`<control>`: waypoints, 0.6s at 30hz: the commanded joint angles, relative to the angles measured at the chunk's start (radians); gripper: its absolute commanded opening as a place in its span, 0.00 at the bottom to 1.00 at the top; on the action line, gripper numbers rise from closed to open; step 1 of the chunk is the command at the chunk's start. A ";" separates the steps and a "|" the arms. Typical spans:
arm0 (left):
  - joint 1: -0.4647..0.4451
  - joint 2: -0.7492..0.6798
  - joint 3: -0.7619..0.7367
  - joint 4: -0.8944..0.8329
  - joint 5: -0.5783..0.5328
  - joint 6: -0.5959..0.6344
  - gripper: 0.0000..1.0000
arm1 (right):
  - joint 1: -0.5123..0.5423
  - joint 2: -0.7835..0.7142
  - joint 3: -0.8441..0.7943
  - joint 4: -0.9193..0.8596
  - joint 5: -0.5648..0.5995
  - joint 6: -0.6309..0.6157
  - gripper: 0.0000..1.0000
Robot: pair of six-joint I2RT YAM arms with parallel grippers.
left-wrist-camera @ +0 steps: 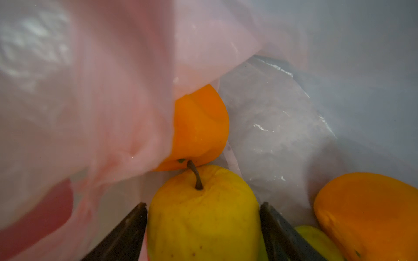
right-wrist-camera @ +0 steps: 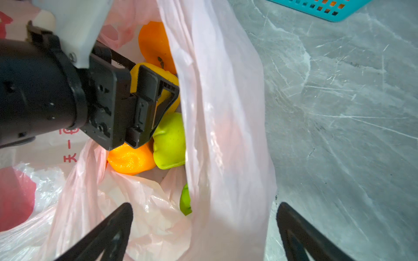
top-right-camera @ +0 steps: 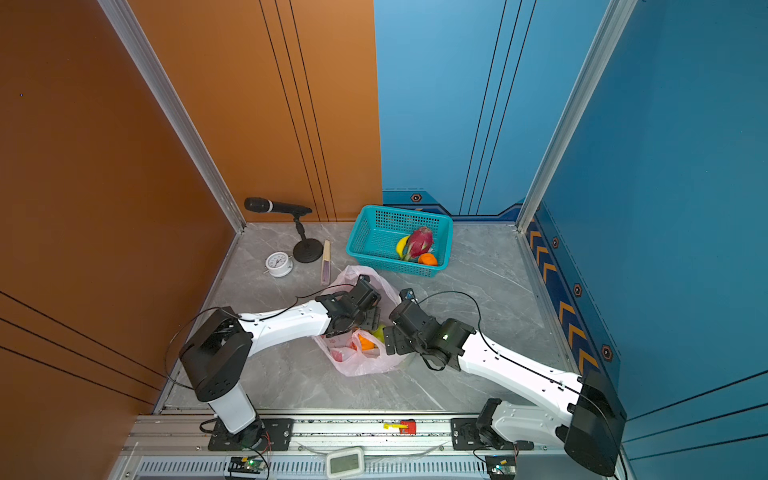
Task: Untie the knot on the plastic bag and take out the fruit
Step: 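Reach the left gripper into the bag and close it on the yellow pear, then lift the yellow pear out of the bag with the left gripper toward the right gripper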
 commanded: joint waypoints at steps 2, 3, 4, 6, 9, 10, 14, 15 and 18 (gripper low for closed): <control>0.011 0.024 0.010 -0.012 0.020 -0.002 0.80 | 0.006 -0.009 0.039 -0.042 0.024 0.018 1.00; 0.013 0.026 0.011 -0.012 0.024 -0.005 0.78 | 0.006 -0.007 0.041 -0.043 0.024 0.018 1.00; 0.013 0.025 0.011 -0.012 0.027 -0.004 0.76 | 0.006 -0.007 0.045 -0.045 0.024 0.018 1.00; 0.012 0.022 0.010 -0.010 0.035 -0.005 0.71 | 0.006 -0.003 0.051 -0.052 0.025 0.021 1.00; 0.011 -0.003 0.002 0.004 0.049 -0.004 0.63 | 0.007 -0.004 0.069 -0.072 0.046 0.035 1.00; 0.010 -0.014 -0.003 0.010 0.053 -0.006 0.61 | 0.007 -0.004 0.073 -0.077 0.052 0.038 1.00; 0.009 -0.056 -0.017 0.031 0.081 0.000 0.56 | 0.003 -0.012 0.089 -0.084 0.076 0.055 1.00; 0.009 -0.062 -0.018 0.033 0.091 0.004 0.56 | 0.001 -0.013 0.093 -0.084 0.080 0.059 1.00; 0.008 -0.081 -0.019 0.034 0.106 0.010 0.55 | -0.003 -0.014 0.103 -0.086 0.089 0.069 1.00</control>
